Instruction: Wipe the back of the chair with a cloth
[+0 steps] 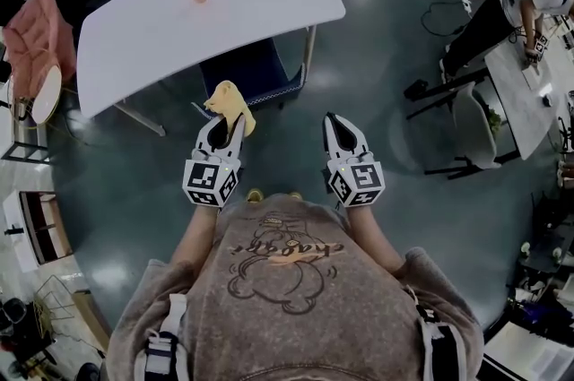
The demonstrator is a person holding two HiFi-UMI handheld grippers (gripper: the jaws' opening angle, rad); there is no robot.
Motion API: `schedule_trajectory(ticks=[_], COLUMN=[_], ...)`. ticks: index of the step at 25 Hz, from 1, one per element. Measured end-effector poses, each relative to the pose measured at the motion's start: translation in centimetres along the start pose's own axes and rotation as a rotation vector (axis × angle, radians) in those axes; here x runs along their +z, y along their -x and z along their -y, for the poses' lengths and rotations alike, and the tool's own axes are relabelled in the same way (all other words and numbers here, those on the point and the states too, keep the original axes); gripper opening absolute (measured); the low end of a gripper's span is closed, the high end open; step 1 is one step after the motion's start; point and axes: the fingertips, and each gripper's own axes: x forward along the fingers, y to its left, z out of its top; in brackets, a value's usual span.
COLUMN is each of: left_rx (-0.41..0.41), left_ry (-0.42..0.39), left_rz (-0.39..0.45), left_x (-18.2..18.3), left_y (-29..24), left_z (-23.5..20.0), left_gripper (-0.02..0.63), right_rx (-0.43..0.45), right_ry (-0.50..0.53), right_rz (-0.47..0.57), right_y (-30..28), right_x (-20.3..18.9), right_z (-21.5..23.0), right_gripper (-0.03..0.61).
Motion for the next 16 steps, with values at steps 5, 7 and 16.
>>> schedule_trajectory(ticks=[5,7,16], left_rx=[0.000,0.001,-0.005], left_ry=[0.007,0.008,0.014], left_rz=[-0.008,-0.008,-0.021], left_x=[-0.24,-0.16,-0.62], left_y=[0.08,-0.05,-0.47], left_z=[-0.34,-0.25,0.15], left_gripper=[0.063,0.063,0.063], right_rx=[-0.007,-0.008,-0.006], right_ry=[0.001,0.003,0.012], right_rz=[-0.006,-0.008,-0.013], right_y=[-0.19,-0.11,-0.03], right_x=[-0.11,-0.06,-0.01], right_z=[0.01,0.15,0.67], right_gripper=[0.025,0.025,0.025])
